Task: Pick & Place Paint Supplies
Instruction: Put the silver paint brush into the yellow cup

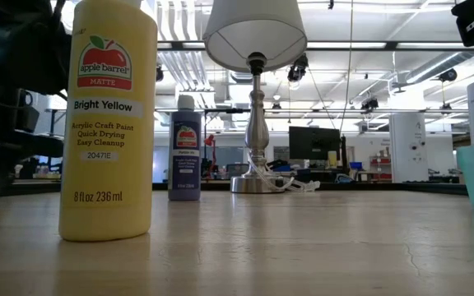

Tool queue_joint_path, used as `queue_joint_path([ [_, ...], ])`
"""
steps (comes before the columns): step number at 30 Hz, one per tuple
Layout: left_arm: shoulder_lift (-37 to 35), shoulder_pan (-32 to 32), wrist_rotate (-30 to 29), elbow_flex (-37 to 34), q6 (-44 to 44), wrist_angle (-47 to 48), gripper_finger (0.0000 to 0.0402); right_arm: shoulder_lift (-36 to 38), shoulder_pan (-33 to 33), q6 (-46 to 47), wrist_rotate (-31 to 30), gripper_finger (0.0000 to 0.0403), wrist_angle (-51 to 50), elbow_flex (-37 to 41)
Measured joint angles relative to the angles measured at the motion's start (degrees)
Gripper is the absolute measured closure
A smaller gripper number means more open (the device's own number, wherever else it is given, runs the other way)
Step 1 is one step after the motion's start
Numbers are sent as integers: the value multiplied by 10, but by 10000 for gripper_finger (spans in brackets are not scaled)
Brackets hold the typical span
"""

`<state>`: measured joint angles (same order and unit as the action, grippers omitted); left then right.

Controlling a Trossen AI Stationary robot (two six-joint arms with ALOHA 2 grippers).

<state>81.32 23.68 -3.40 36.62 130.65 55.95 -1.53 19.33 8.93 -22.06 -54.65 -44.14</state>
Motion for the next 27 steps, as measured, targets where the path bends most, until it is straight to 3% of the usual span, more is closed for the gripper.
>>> queue_joint_path([
  [12, 0, 19, 24, 1, 16, -12, 266, 0, 0, 0, 0, 394, 0, 0],
  [27, 0, 19, 0, -2, 24, -11, 266, 0, 0, 0, 0, 394, 0, 0],
])
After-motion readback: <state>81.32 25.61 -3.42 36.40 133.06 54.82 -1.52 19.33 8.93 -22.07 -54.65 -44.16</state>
